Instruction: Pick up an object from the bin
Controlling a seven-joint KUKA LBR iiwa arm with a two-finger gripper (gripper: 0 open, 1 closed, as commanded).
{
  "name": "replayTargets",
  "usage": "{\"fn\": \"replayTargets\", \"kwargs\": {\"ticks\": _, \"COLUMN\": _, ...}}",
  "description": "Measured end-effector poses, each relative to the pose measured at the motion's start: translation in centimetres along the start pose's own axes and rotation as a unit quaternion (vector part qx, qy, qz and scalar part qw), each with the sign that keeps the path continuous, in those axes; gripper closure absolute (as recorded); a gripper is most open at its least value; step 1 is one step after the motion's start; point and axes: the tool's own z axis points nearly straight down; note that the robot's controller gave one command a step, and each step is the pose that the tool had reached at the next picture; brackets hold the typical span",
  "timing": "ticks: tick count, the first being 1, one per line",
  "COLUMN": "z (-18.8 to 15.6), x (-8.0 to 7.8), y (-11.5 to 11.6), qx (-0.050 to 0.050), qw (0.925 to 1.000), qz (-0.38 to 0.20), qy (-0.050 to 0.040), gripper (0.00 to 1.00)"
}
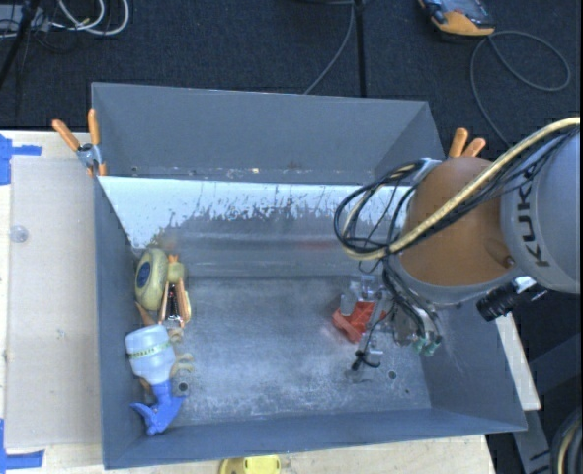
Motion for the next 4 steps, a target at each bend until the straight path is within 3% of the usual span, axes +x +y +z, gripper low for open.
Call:
{"fn": "replayTargets", "kwargs": {"ticks": 1, "z": 3.1, "x": 0.4, "y": 0.0, "qx": 0.0, "qw": 0.9978, "qz": 0.066, "qy": -0.0055, "gripper": 0.0}}
{"fn": "replayTargets", "kwargs": {"ticks": 2, "z": 4.4, "x": -1.5, "y": -2.5, "qx": 0.0, "qw": 0.9999, "qz": 0.016, "qy": 0.005, "gripper": 0.0}}
{"fn": "replayTargets", "kwargs": {"ticks": 3, "z": 1.0, "x": -4.5, "y": -5.4, "qx": 0.0, "qw": 0.9992, "qz": 0.04, "qy": -0.0025, "gripper": 0.0}}
{"fn": "replayTargets", "kwargs": {"ticks": 4, "z": 2.9, "x": -7.4, "y": -7.6, "qx": 0.0, "qw": 0.9973, "qz": 0.074, "qy": -0.0052, "gripper": 0.0}}
